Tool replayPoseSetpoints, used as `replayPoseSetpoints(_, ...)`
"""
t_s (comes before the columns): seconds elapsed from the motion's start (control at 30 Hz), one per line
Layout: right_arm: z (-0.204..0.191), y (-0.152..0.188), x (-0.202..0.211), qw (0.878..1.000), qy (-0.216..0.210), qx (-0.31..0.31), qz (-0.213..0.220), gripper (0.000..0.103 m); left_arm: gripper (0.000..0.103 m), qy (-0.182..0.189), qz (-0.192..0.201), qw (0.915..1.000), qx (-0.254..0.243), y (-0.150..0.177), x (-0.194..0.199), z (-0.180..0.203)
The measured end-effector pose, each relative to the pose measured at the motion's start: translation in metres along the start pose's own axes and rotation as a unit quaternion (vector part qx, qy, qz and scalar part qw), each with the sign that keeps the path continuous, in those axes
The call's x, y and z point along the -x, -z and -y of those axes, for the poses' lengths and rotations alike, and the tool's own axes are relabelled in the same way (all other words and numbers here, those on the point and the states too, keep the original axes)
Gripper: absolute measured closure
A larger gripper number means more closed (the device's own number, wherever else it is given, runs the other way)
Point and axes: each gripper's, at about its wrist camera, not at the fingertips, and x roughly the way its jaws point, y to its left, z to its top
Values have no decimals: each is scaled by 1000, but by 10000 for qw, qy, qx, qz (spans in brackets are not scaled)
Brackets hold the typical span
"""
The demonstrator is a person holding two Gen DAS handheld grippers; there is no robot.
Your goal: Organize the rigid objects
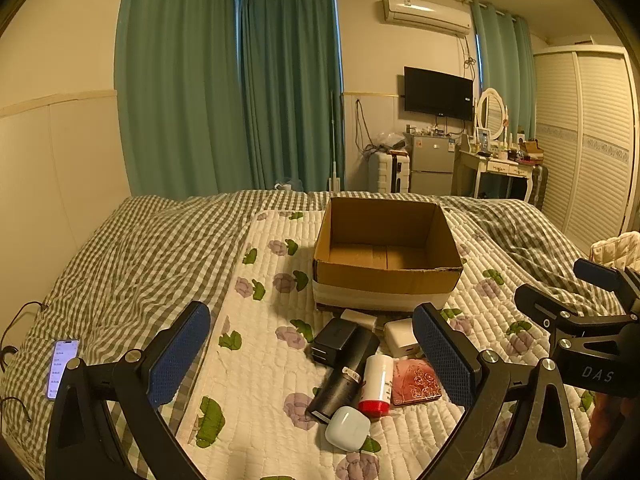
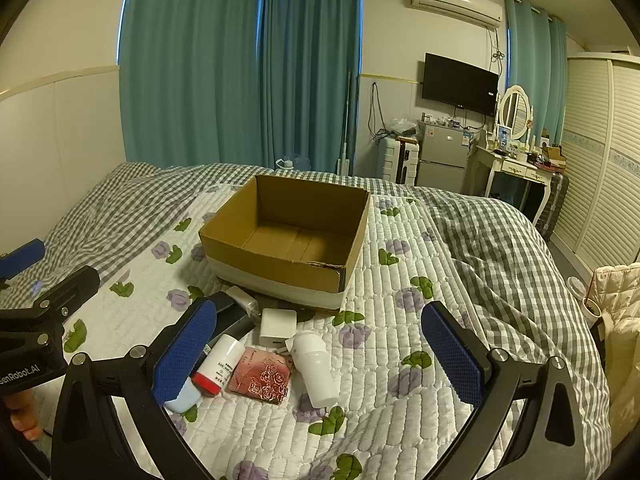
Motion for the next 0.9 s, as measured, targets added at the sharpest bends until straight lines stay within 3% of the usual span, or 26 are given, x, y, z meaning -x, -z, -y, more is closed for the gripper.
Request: replayPoseSetpoints(0.9, 0, 5, -3, 10000, -9, -5, -79, 0, 0, 5, -74, 10000, -3, 6, -1, 5)
